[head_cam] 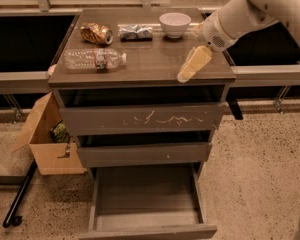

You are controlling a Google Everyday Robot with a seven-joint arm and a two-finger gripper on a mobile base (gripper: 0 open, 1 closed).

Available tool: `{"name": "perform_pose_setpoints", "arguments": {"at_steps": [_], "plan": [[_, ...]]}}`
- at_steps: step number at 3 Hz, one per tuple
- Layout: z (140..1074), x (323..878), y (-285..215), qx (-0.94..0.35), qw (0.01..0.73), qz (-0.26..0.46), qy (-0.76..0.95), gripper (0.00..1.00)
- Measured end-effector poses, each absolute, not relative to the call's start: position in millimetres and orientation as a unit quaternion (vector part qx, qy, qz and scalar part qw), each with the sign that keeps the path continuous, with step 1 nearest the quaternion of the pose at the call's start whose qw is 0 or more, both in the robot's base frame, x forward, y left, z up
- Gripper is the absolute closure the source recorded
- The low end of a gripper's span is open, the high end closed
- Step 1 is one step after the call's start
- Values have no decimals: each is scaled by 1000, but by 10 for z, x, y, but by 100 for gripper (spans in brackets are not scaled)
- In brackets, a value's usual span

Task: Place water bottle into bottom drawer

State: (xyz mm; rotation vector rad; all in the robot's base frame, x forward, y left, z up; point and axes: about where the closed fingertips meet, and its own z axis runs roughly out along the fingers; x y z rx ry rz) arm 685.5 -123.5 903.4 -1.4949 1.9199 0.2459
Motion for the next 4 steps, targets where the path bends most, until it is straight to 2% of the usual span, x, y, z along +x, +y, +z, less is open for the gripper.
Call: {"name": "perform_pose_setpoints", "arguments": {"at_steps": [2, 4], "plan": [[8977, 6923, -1151, -575, 344, 88, 737, 0], [8809, 7140, -816, -582, 359, 72, 726, 0]]}}
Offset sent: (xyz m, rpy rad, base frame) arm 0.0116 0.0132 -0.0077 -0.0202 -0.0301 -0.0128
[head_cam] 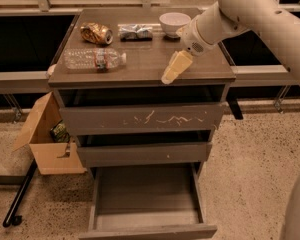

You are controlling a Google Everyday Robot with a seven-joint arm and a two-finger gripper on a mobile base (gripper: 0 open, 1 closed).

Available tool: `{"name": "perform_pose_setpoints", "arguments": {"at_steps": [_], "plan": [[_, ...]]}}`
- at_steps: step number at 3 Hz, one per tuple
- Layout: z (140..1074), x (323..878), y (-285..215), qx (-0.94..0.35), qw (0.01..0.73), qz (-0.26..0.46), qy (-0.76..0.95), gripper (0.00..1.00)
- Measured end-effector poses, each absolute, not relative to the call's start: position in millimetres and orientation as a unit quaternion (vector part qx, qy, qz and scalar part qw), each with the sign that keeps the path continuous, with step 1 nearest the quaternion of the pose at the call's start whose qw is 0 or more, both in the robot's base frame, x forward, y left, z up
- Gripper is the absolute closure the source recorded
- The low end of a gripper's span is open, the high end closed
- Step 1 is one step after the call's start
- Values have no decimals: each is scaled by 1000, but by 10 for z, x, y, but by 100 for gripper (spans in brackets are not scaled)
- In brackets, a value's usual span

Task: Place water bottle into bottom drawer

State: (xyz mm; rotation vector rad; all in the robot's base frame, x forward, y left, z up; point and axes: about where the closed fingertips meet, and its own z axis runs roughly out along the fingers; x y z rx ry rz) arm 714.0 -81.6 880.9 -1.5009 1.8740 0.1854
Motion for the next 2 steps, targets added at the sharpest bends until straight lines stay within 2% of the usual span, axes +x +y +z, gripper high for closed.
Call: {"name": "perform_pose_setpoints", "arguments": {"at_steps": [1, 2], "plan": [[8808, 7141, -816, -582, 359, 72, 726, 0], [8808, 7141, -816, -582, 359, 72, 726, 17]]}}
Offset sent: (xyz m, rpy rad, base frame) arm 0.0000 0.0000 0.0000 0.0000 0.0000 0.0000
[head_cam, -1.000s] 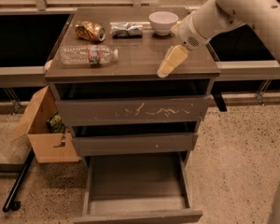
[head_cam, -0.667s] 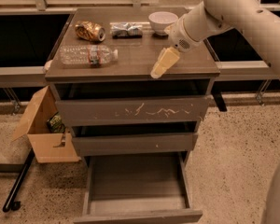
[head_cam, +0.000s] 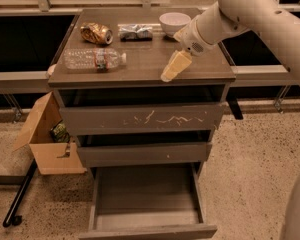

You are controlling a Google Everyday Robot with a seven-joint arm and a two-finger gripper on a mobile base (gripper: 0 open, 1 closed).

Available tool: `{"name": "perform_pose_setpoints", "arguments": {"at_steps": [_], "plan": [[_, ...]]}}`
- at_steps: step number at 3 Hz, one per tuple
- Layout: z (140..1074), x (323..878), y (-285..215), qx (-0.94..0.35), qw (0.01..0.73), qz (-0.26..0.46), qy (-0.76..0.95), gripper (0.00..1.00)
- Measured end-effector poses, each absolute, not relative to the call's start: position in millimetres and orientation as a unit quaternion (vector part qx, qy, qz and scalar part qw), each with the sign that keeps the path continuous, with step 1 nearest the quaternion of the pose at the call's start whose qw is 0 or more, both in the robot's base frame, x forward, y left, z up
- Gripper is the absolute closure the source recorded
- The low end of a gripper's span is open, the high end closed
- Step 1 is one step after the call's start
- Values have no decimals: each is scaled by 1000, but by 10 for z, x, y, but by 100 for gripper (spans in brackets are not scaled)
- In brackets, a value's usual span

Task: Place water bottle into bottom drawer

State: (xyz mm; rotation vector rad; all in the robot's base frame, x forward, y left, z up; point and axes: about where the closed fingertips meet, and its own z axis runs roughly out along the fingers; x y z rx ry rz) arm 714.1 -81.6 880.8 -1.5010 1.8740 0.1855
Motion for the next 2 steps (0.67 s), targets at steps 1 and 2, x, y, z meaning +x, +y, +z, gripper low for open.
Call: {"name": "perform_pose_setpoints", "arguments": {"at_steps": [1, 2], "plan": [[8807, 7141, -815, -582, 359, 72, 726, 41], [8807, 7141, -815, -582, 359, 72, 726, 62]]}}
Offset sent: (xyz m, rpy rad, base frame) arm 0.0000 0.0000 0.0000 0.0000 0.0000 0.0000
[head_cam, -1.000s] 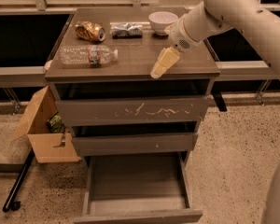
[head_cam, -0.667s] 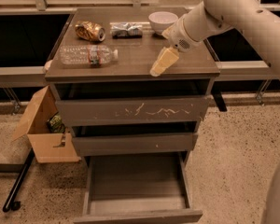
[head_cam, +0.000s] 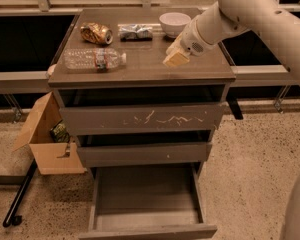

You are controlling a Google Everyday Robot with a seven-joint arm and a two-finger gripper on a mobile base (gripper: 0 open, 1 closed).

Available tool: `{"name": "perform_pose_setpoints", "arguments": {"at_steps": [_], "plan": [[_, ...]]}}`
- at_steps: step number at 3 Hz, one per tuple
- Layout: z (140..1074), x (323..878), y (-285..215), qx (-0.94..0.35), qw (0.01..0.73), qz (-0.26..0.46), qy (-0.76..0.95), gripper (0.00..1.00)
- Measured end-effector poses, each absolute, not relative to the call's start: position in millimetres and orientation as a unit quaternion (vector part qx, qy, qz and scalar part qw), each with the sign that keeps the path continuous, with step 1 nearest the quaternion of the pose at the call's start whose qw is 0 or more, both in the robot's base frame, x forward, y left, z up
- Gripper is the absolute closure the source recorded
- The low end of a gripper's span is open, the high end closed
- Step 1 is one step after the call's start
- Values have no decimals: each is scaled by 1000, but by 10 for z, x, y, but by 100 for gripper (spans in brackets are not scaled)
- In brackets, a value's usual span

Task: Place water bottle into bottom drawer

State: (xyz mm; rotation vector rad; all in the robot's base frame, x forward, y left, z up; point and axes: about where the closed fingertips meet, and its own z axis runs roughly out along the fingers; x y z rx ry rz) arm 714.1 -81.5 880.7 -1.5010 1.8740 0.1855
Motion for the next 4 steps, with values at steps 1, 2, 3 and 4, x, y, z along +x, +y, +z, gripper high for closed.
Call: {"name": "perform_pose_setpoints", "arguments": {"at_steps": [1, 2, 3, 4], "plan": [[8814, 7106, -705, -592, 362, 77, 716, 66], [8814, 7106, -396, -610, 371, 92, 694, 35], [8820, 7102, -222, -620, 377, 102, 680, 12], [8787, 7080, -12, -627, 382, 123, 668, 0]]}}
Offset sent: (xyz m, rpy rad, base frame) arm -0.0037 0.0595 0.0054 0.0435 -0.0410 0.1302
